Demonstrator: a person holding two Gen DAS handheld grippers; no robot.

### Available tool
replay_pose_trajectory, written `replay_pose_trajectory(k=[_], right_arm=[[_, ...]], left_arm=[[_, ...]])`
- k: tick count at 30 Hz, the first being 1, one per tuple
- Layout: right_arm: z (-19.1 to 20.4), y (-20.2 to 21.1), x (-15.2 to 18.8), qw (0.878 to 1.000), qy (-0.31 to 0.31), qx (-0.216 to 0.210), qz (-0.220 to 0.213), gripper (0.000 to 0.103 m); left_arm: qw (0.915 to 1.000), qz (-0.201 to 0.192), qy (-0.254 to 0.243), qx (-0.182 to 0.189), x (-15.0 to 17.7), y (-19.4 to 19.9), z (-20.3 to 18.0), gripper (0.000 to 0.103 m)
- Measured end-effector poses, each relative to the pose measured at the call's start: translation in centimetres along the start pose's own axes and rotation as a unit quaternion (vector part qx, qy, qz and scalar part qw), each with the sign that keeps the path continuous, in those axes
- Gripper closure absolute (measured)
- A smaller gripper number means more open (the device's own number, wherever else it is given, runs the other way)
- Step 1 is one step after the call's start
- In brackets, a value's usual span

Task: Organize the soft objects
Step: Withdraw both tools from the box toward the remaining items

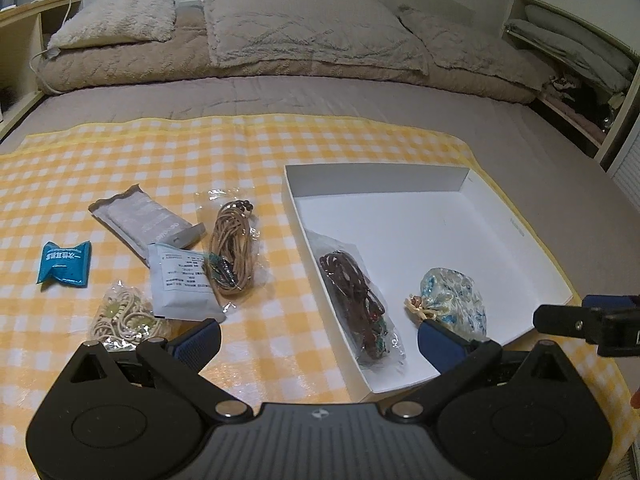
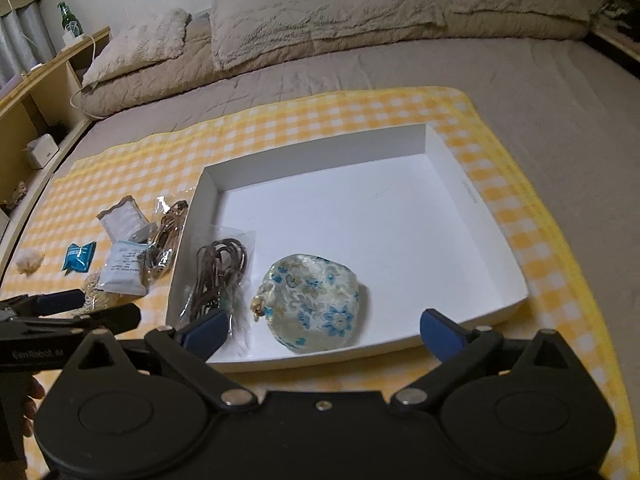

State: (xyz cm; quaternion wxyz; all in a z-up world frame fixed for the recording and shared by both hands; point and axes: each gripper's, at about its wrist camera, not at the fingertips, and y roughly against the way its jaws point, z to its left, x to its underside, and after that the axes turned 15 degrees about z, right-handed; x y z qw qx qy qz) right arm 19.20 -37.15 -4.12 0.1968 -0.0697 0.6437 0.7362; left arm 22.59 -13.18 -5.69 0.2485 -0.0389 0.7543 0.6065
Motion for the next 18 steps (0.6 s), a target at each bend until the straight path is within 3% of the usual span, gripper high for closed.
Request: replay_pose_trajectory(k=[7,18], right_arm=[[0.2,-0.2,0.8,0.999,0.015,0.030,-0.013,0.000],[2.9,-0.9,-0.2,0.999,0.029,0.009,-0.033,0.000]], left_arm=[[0.9999,-0.011,0.004,-0.007,0.2,0.8,1.3,0.000],[0.9954,-0.056,0.034,-0.070,-0.3,3.0,6.4,0.000]])
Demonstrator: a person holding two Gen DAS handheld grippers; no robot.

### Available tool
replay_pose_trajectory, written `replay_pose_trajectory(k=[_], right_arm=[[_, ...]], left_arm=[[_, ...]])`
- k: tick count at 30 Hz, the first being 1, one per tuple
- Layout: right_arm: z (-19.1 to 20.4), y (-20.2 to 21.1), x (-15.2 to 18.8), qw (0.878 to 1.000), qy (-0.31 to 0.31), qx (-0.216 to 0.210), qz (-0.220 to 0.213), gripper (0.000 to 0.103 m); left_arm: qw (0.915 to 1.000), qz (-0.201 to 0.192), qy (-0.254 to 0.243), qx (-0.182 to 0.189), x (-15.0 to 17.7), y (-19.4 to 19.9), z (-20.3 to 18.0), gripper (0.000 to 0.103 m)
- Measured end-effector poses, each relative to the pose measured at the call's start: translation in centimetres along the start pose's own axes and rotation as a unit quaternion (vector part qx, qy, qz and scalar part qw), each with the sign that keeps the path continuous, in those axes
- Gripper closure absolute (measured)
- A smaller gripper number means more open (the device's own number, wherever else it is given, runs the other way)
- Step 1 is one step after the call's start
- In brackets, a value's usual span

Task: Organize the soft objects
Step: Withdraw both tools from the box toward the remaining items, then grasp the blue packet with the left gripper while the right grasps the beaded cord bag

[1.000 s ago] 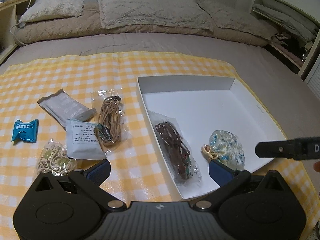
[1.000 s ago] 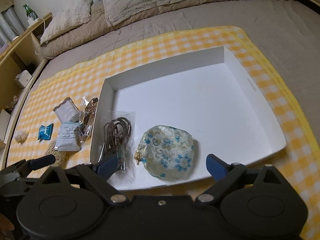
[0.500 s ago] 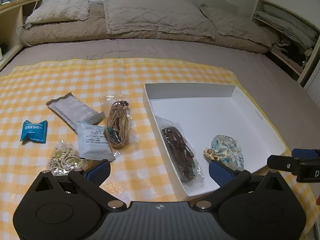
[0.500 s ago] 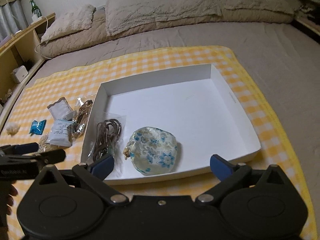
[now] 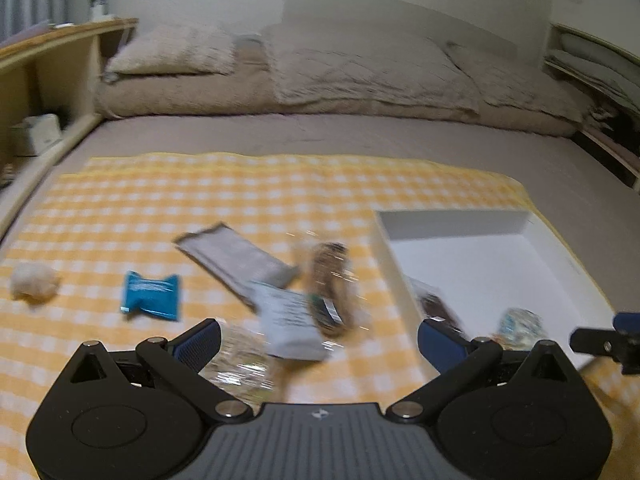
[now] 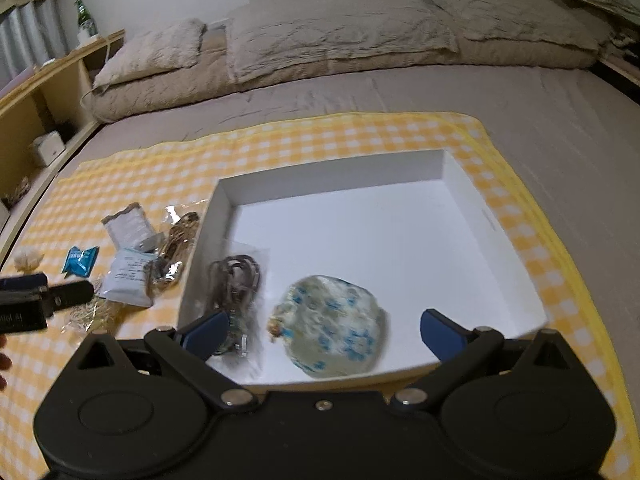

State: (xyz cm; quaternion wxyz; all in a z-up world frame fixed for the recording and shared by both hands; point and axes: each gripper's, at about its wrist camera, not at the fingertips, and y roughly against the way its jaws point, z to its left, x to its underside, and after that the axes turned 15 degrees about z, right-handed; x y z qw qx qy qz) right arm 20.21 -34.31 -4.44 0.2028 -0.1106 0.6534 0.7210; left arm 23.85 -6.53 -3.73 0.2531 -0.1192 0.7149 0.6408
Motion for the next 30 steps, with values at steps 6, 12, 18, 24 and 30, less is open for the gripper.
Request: replay_pose_trajectory(k=[6,12,18,24,30], right_arm=[[3.2,-0.8,-1.0,1.000,0.026,-0.015,0.003,0.000],[6.6,-1.5,-1.9,0.998,0.046,-0.032,0.002,0.000],[9.9,-2.2,-2.9,0.997,0.058,-0.056,0.008,0.000],[13.2,-3.4,-3.6,0.994,0.052,-0.089,0.023,0.000],[15.9,-5.5,-3.8,0.990,0.007,-0.129,0.049,0.000]], left_arm=[[0.9990,-0.009,0.034,-0.030,-0.7,0.2,4.2,0.000],[0.9965,-0.011,0.065,-0.052,-1.2,0.1,8.0,0.000],[0.9931,-0.007,0.093,-0.070,-1.6,-0.3,11.0,0.000],[0.9916,-0.004,0.102,-0.079,-2.4,-1.3,13.0,0.000],[0.9908,-0.005,0.108,-0.082,-3.2,-2.8,14.4,0.000]])
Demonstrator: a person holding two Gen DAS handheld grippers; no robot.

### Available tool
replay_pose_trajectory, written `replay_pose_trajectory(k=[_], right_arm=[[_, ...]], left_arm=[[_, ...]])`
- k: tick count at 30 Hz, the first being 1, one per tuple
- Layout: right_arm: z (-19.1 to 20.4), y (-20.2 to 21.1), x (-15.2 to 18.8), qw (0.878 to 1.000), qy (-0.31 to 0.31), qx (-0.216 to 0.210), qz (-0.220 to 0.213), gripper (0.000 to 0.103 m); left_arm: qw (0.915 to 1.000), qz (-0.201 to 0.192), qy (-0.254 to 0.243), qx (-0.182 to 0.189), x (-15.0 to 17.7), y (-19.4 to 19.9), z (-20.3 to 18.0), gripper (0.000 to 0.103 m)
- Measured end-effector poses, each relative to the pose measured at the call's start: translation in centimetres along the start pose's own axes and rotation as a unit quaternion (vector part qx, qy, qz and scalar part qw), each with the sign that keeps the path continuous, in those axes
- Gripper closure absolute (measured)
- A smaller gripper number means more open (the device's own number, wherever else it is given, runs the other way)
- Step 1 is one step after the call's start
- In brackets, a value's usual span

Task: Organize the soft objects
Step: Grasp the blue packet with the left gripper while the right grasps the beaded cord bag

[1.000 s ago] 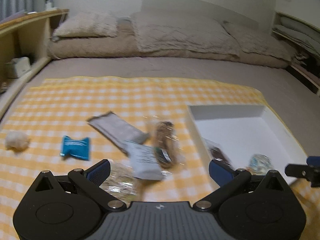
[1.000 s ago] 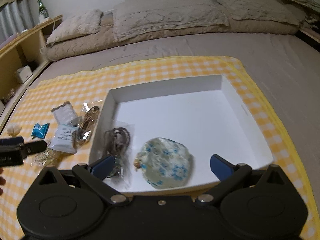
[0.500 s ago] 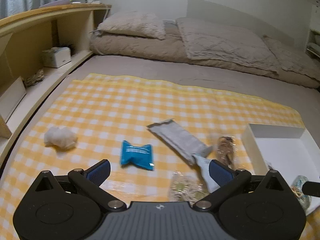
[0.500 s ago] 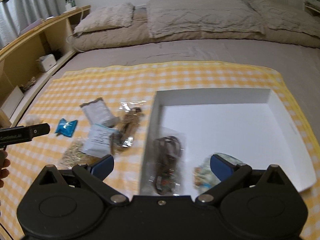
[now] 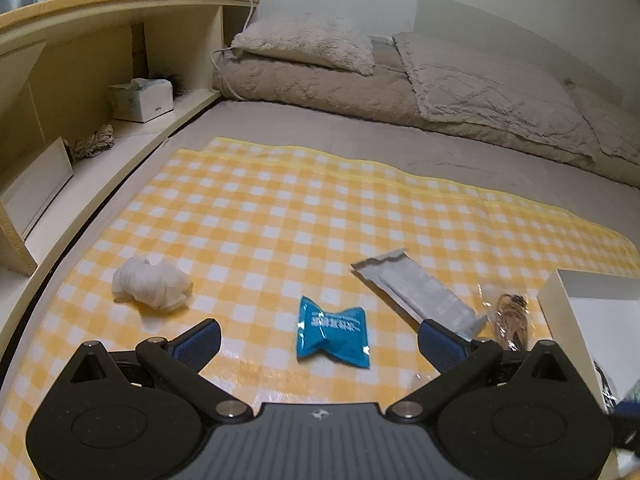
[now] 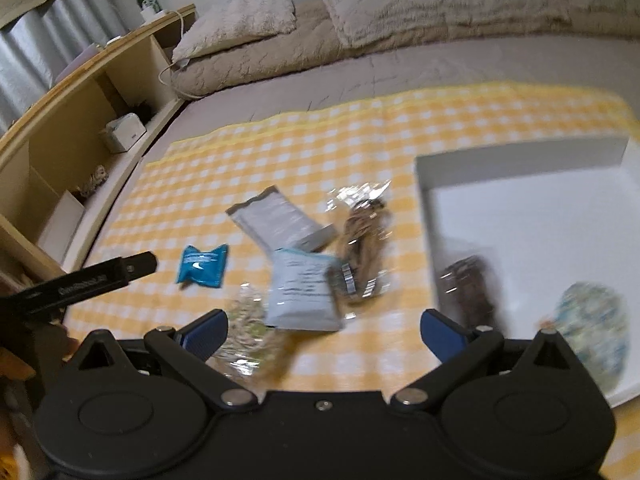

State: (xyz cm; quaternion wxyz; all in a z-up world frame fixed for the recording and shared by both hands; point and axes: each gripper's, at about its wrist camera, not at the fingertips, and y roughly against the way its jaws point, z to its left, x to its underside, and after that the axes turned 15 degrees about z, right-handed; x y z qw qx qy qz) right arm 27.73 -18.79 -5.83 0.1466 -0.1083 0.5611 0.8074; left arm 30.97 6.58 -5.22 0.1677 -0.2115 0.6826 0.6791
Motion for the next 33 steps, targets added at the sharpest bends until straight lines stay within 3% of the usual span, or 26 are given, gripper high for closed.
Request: replay_pose_trajectory(k=[12,17,23,26,28,33], right_arm=[[3.0,-7.7,-0.9,0.995,-0.055,-0.044,0.070,0.000],[3.1,-10.3,-1.5,0.991,-0.087,-0.053,0.087,0.000],[4.3,-12.2,-1.3,0.994,-0.038,-0.035,0.101,0.001],[4.9,-12.2,-1.0,0.995,0.005,-0.017,0.102,0.010],[5.2,-12.0,-0.9,0.994,0.034,-0.015,0.103,0.026],[5.0,-11.2,-0.7,0.991,0.068,-0.018,0.117,0.037]], left_arm=[[0.9998,0.014,0.002,-0.012,-1.6,-3.8,1.0,0.000],[0.9991,0.042,-0.002,-0.007,-2.0,-5.8,0.5,0.000],[0.9978,0.061,-0.013,-0.024,-2.2,-7.8,-0.8,0.000],[0.9967,0.073,-0.012,-0.034,-2.1,-9.0,-1.0,0.000],[0.9959,0.079,-0.016,-0.039,-2.0,-9.7,-1.1,0.000],[0.9951,0.083,-0.032,-0.044,-1.9,-10.7,-1.8,0.000]])
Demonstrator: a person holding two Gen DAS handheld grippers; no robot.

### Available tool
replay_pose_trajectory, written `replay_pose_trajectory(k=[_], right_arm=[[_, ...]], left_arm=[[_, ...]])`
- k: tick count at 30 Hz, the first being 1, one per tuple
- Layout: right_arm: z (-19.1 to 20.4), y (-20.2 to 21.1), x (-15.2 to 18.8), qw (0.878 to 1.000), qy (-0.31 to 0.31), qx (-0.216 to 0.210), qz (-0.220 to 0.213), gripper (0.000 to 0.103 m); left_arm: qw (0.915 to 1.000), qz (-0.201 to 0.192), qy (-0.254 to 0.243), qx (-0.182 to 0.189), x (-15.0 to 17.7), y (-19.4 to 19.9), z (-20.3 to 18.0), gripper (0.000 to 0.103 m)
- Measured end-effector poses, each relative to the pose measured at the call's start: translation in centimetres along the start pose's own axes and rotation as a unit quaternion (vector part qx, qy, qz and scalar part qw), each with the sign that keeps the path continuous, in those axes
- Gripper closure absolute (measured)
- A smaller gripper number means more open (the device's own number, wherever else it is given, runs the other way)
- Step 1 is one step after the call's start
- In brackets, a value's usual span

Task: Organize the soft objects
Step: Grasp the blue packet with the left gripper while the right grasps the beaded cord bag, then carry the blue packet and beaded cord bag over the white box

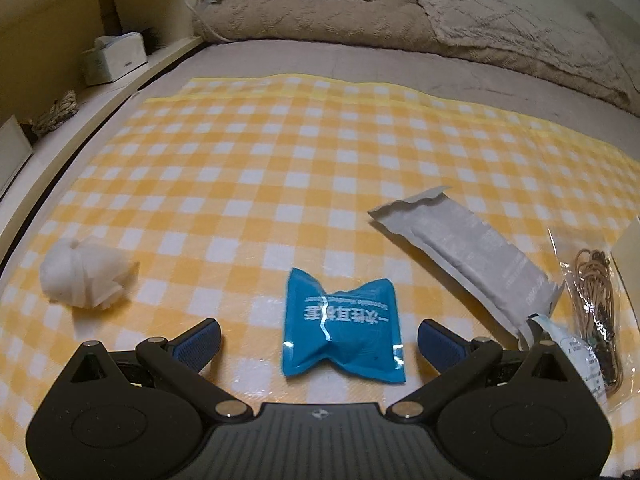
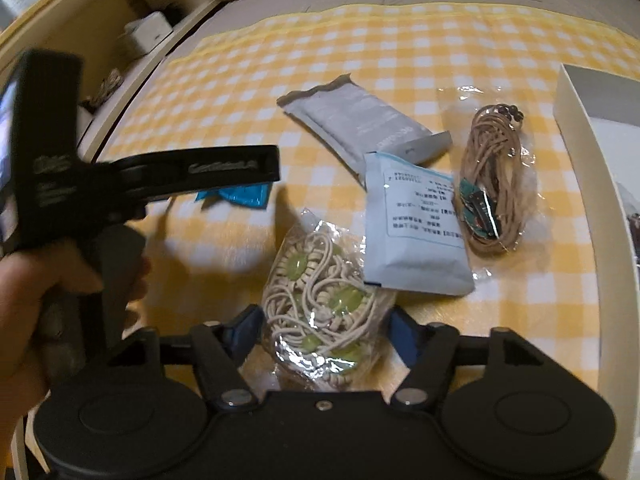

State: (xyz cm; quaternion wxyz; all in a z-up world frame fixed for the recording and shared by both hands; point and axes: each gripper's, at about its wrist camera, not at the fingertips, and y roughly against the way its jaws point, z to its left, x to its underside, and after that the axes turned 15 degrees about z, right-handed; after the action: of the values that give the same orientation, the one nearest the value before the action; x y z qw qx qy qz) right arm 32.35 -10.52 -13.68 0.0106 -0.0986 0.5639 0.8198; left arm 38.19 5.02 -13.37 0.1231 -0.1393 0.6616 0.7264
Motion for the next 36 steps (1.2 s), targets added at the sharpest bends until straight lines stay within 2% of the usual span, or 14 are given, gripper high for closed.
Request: replay_pose_trajectory(k=[3,5,7,10,18,25,36], right_arm=[[-0.2,0.3,0.4,1.000,0.018,-0.002,0.007,0.039],[-0.2,0.4,0.7,0.999,0.031,-0.003,0.009,0.040],[-0.4,0.6,1.1,0.999,0.041,-0.004,0.009,0.041],[-0.4,0.8,1.4,0.999,0.045,-0.005,0.010,0.044],[0.1,1.9,1.5,0.999,0.052,-0.005,-0.001,0.050],[0.5,4.0,1.8,0.997,0.063,-0.016,-0.038,0.052],[0.5,8.7,2.5,0.990,0.072,-0.004,-0.121,0.053]], left_arm=[[0.9999,0.007,0.007,0.005,-0.1,-0.5,-0.4,0.004],[0.9999,0.004,0.013,-0.009,-0.1,-0.6,-0.8,0.011],[0.9999,-0.001,0.004,-0.015,-0.2,-0.4,-1.0,0.025],[0.9999,-0.003,0.001,-0.011,-0.2,-0.1,-0.6,0.040],[0.9997,-0.003,0.017,0.019,0.0,1.5,0.8,0.043],[0.9979,-0.040,0.036,0.036,0.8,5.3,2.1,0.043],[0.9894,-0.107,0.052,0.083,2.3,11.8,2.3,0.043]])
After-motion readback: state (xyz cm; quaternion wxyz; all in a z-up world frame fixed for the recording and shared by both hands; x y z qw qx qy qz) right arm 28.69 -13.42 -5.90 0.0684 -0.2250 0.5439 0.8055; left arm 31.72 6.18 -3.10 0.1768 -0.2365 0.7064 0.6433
